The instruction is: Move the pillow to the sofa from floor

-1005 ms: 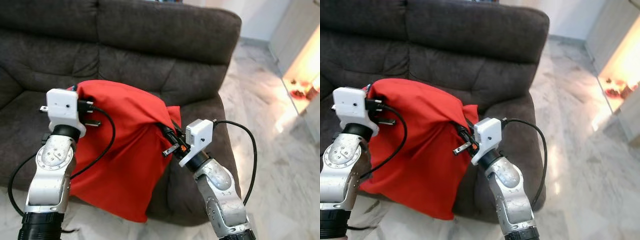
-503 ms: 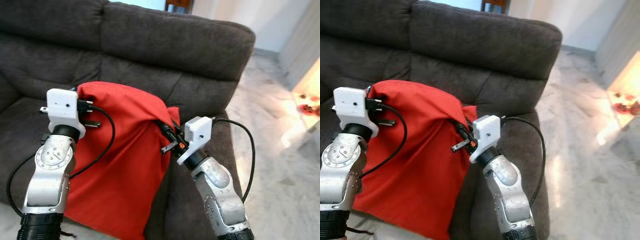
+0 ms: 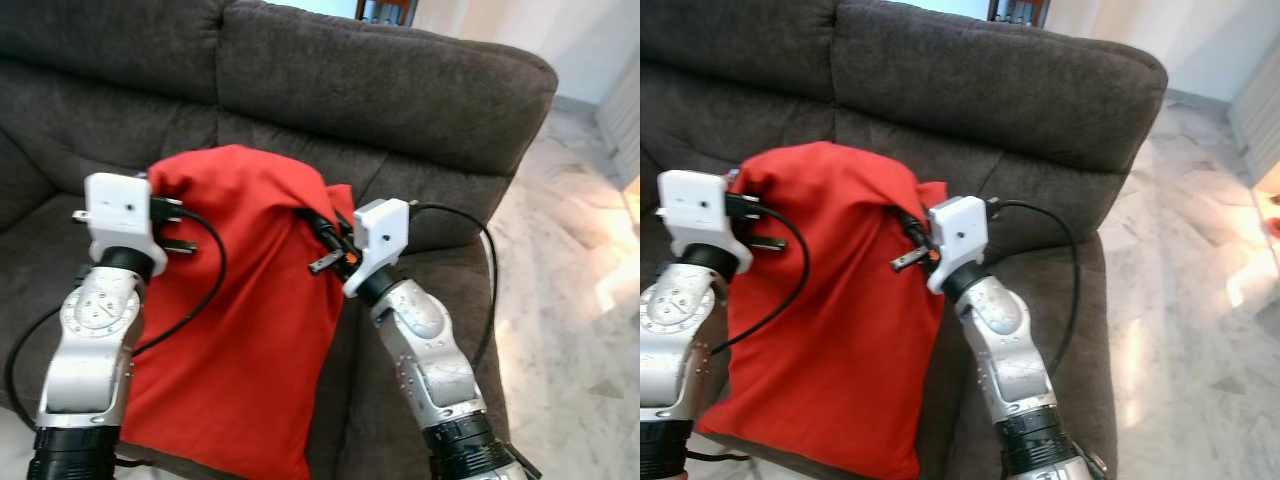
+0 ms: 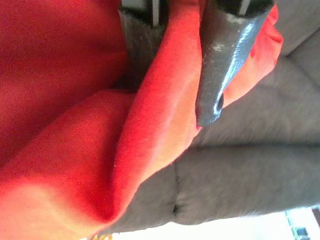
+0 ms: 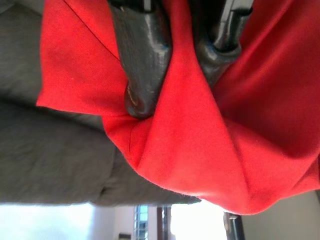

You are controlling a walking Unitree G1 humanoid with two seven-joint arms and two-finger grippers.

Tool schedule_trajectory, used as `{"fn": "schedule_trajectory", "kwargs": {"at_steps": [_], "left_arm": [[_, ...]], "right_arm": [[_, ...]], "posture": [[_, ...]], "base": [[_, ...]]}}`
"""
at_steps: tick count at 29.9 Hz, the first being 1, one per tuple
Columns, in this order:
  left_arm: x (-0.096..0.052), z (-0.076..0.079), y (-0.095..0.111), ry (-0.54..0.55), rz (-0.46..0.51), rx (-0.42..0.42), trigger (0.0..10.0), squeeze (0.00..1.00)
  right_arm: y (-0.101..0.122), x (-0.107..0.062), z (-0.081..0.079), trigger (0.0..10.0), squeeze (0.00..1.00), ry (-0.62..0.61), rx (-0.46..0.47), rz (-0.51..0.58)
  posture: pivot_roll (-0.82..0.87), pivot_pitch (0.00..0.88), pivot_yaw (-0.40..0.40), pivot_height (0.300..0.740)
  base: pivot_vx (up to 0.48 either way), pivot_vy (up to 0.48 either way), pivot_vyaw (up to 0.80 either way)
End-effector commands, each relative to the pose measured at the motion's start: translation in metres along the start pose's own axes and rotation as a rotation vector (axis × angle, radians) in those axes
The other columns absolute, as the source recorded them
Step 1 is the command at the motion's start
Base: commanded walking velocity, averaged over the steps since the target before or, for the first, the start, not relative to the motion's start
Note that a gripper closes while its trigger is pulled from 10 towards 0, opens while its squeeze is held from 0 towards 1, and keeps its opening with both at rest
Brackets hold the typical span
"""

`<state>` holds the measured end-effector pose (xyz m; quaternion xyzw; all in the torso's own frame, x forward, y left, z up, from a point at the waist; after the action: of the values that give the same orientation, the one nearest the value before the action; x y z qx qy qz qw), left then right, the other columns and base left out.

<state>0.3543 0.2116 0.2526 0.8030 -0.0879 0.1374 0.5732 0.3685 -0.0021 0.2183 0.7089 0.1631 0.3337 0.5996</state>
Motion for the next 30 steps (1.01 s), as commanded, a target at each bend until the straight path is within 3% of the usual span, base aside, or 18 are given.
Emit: {"fn": "schedule_trajectory", "kwargs": {"at_steps": [1,4,10,22,28,30], "left_arm": [[-0.002,0.012,0.006,-0.061,0.017,-0.006,10.0,0.0],[-0.004,0.016,-0.002,-0.085,-0.013,-0.007,10.0,0.0],[-0.007,0.02,-0.014,-0.108,-0.058,0.021,10.0,0.0],[-0.008,0.021,-0.018,-0.13,-0.079,0.05,10.0,0.0],[-0.013,0.033,-0.027,-0.205,-0.134,0.066,10.0,0.0],[-0.019,0.039,-0.043,-0.252,-0.201,0.08,10.0,0.0]], "right_arm": [[0.003,0.006,-0.011,10.0,0.0,0.032,-0.023,0.011],[-0.004,0.004,-0.003,10.0,0.0,-0.019,-0.001,-0.012],[-0.011,0.004,-0.003,10.0,0.0,-0.032,0.009,-0.037],[-0.018,0.005,0.0,10.0,0.0,-0.059,0.001,-0.059],[-0.022,0.003,0.008,10.0,0.0,-0.105,0.006,-0.077],[-0.031,0.002,0.012,10.0,0.0,-0.128,-0.026,-0.132]], "posture": [[0.19,0.121,-0.055,0.74],[0.19,0.122,-0.055,0.74],[0.19,0.122,-0.053,0.74],[0.19,0.122,-0.054,0.74],[0.19,0.123,-0.055,0.74],[0.19,0.124,-0.054,0.74]], "base": [[0.0,0.0,0.0],[0.0,0.0,0.0],[0.0,0.0,0.0],[0.0,0.0,0.0],[0.0,0.0,0.0],[0.0,0.0,0.0]]}}
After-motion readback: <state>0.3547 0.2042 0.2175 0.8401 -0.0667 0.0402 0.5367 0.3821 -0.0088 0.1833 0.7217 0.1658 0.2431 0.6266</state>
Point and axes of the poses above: a point about 5 cm out from each wrist's last joint towards the gripper, its own x axis pointing out of the wrist towards the gripper, its own y axis along the axis of the wrist's last joint, z = x × y, the point moved 5 cm from there along x, pointing out of the wrist towards the gripper, and after that the axes turned 7 degrees about x, right-handed, at the moved point
